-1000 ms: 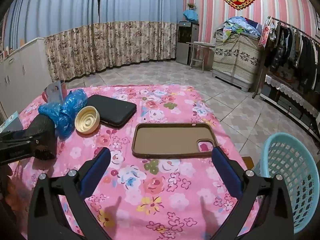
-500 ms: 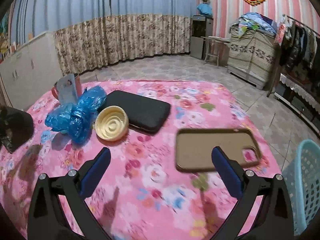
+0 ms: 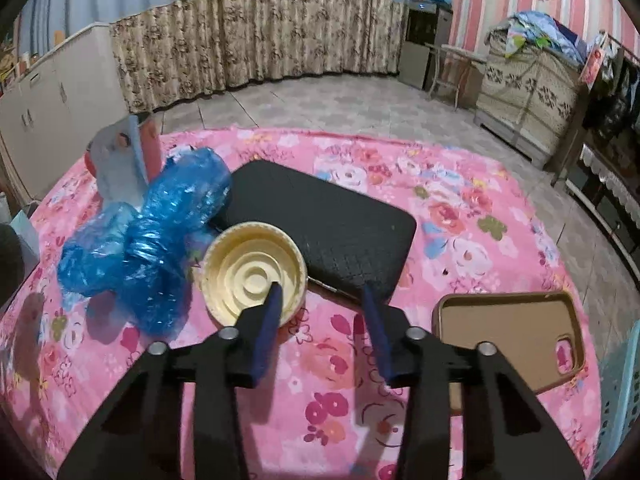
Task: Collect trash
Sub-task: 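Grasp the black plastic bag with the left tool while the right tool grasps the cream round lid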
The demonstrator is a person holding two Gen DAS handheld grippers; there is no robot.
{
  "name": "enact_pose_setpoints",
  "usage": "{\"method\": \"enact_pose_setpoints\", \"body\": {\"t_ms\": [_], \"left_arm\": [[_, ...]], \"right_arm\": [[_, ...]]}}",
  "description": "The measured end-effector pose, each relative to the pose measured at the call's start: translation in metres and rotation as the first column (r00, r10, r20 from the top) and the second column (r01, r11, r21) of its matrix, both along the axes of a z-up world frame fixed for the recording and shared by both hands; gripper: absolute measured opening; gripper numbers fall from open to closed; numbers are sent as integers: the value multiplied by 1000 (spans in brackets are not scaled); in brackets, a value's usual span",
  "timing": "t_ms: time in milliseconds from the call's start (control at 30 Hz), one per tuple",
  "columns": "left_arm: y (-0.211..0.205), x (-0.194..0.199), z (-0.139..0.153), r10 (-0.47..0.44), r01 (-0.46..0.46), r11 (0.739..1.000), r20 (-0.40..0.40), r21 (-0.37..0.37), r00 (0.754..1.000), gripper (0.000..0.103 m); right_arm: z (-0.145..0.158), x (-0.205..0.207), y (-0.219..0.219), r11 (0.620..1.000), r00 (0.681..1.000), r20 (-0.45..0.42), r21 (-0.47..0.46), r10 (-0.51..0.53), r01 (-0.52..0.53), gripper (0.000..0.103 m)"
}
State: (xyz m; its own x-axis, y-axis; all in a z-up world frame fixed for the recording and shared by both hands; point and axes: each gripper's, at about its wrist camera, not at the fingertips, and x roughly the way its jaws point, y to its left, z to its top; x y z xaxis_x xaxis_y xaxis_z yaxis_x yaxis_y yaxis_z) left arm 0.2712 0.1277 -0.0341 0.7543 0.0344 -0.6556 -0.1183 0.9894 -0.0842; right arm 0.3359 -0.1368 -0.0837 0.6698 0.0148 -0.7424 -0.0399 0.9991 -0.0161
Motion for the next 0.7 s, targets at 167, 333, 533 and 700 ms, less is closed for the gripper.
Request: {"method": "enact_pose_setpoints", "body": {"t_ms": [167, 333, 533, 700], "left_arm": [[-3, -1, 2, -8, 8, 1000, 8, 3, 1000, 69], [-11, -3, 4, -32, 31, 999, 21, 23, 999, 69], [-13, -4, 5, -35, 34, 999, 27, 27, 999, 69], [-13, -6, 6, -34, 33, 999, 33, 25, 999, 69]], "right_arm": [[0, 3, 0, 1000, 1000, -18, 19, 16, -16, 25], [2, 2, 6, 999, 999, -14, 6, 32, -32, 7], [12, -6, 3, 999, 1000, 8, 12, 29, -29, 3], [22, -20, -10, 1000, 1000, 24, 25, 14, -15, 4]]}}
